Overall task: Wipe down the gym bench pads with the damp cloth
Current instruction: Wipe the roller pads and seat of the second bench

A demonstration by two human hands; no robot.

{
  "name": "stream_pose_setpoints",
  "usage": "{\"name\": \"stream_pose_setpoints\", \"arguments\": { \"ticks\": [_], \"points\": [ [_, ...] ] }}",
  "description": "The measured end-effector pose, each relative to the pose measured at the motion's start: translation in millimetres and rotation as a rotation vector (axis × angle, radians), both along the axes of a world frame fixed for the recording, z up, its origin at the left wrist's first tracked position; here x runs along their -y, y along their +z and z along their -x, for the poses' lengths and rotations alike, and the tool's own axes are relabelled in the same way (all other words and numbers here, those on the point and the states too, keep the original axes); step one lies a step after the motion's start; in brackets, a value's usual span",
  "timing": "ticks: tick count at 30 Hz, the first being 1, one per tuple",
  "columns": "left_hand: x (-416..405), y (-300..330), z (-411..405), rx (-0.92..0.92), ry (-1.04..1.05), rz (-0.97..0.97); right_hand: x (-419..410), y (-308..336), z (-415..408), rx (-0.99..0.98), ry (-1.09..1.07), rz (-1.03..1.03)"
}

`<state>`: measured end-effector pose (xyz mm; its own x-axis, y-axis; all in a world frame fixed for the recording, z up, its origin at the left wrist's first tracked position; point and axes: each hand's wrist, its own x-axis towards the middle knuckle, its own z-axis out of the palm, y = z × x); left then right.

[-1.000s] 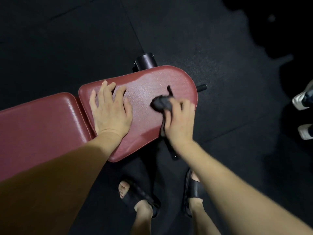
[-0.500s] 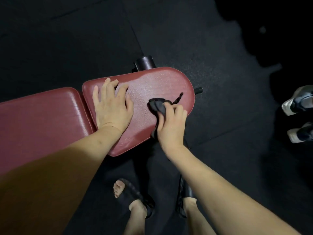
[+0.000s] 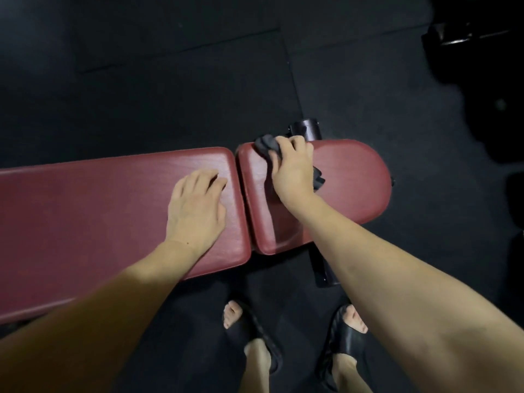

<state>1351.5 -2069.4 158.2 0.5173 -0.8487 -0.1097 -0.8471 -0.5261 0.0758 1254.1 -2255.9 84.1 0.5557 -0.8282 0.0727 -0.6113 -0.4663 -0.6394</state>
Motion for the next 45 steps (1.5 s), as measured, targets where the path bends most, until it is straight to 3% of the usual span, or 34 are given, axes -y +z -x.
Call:
{"name": "stream_pose_setpoints", "arguments": {
  "ticks": [5,18,22,25,28,35,41,45],
  "points": [
    [-35,-2,-3,0.025,0.016,-0.064,-47,8,-6,0.019,0.298,0.085],
    [-74,18,46,-0.152,0.062,-0.152,-103,24,86,-0.103,0.475,-0.034],
    [-80,37,71,-0.224,0.158,-0.201,-109,41,106,-0.218,0.586,-0.178],
    [-78,66,87,-0.286,0.257,-0.248,-109,66,127,-0.449,0.770,-0.271],
    [-72,113,101,-0.353,0.340,-0.306,-95,111,155,-0.524,0.744,-0.385],
    [-29,273,130,-0.357,0.437,-0.140,-13,294,178,-0.339,0.577,-0.353],
    [20,416,128,-0.229,0.417,0.033,44,444,167,-0.173,0.506,-0.125],
    [44,476,111,-0.194,0.388,0.148,57,513,152,-0.042,0.420,-0.036]
  ]
}}
